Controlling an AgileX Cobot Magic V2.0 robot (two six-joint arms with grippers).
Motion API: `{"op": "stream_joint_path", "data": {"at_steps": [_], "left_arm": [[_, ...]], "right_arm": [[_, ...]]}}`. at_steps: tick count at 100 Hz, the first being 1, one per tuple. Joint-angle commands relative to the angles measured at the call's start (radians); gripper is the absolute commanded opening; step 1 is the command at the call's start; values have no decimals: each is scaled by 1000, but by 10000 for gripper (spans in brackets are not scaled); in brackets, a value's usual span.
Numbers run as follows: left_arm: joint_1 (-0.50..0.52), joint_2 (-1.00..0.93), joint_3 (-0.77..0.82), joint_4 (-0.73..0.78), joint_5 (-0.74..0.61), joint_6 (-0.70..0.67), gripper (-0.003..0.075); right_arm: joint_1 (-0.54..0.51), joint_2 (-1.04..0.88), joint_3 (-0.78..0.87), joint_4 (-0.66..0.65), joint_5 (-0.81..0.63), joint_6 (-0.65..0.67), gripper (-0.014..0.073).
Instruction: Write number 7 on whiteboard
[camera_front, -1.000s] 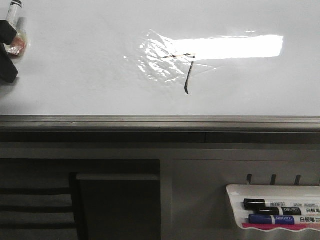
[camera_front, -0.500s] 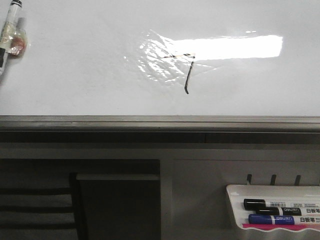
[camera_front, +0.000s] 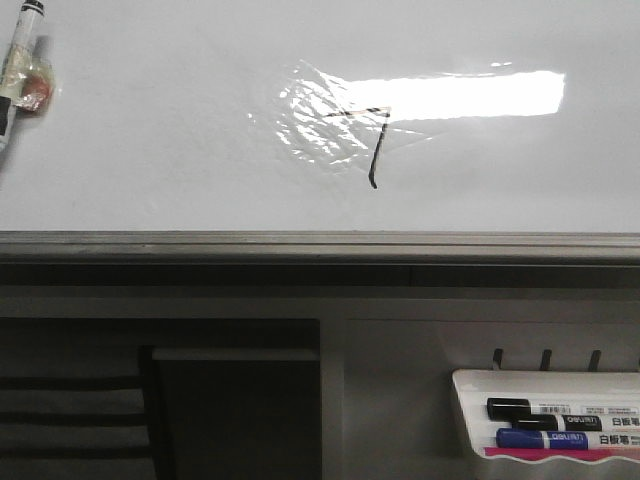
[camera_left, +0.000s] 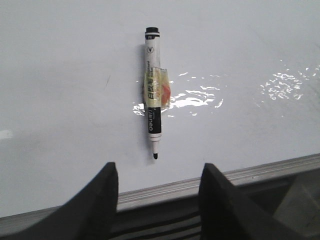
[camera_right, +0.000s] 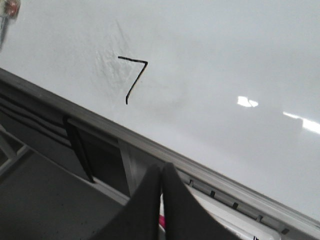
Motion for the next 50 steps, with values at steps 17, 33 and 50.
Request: {"op": "stream_joint_path", "data": {"at_steps": [17,33,50], "left_arm": [[2,-28,48,-4,-148,-11,137],[2,-28,55,-4,-143,-11,51],[2,-28,55,-4,-143,-11,-21]], "right_arm": [[-4,-5,37,-8,-154,0,-71],[-4,-5,37,-8,-150,0,-71],[-4,-5,37,-8,-150,0,-71]]}}
